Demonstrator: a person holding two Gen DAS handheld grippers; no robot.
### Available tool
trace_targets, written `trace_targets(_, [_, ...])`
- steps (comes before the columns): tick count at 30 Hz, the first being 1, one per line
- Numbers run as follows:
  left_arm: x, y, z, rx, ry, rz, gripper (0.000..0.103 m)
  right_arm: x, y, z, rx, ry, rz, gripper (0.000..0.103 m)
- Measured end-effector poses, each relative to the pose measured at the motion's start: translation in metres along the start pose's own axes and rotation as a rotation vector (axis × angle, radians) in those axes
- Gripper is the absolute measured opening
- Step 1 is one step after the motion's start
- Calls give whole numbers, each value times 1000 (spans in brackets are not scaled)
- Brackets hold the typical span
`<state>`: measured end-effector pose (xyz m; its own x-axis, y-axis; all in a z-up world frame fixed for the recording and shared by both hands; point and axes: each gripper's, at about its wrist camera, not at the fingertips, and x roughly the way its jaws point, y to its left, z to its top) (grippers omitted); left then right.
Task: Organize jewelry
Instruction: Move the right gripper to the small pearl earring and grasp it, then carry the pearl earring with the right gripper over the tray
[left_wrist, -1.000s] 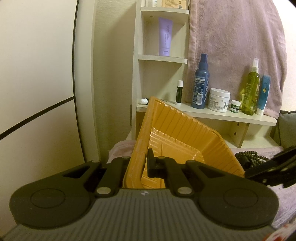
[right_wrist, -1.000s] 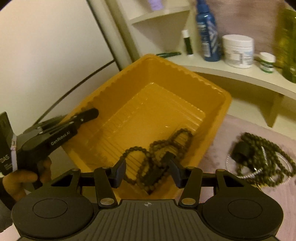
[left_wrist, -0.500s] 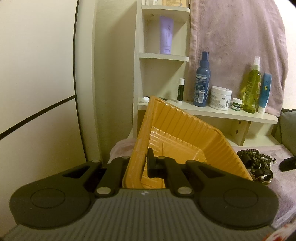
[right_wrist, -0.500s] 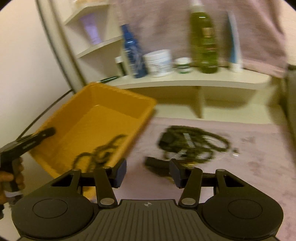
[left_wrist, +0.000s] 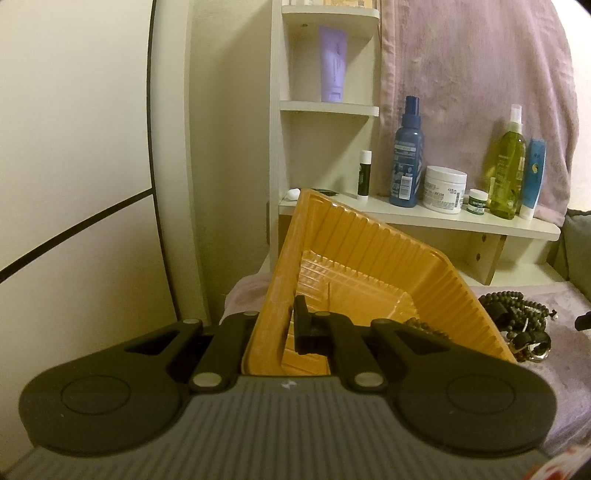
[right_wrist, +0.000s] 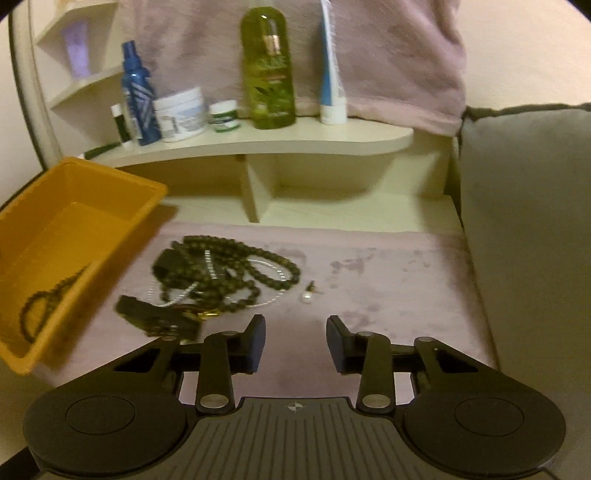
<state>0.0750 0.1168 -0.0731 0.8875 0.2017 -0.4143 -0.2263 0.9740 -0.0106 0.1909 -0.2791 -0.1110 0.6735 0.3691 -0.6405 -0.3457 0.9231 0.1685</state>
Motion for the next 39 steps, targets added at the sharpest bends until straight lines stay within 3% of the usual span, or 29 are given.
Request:
trace_targets(8, [2,1,0,7,6,3,6,21,-6,0,-27,10,-14,21])
trace_targets(22, [4,2,0,15,13,7,6,43,-5,11,-45,9,-10,20])
trace_targets(33, [5,2,0,15,14,7,6,50,-1,10,-58,-3,-43,8])
trace_targets(39, [6,2,0,16,14,8,6,47,-1,8,-82,-8,-34,8])
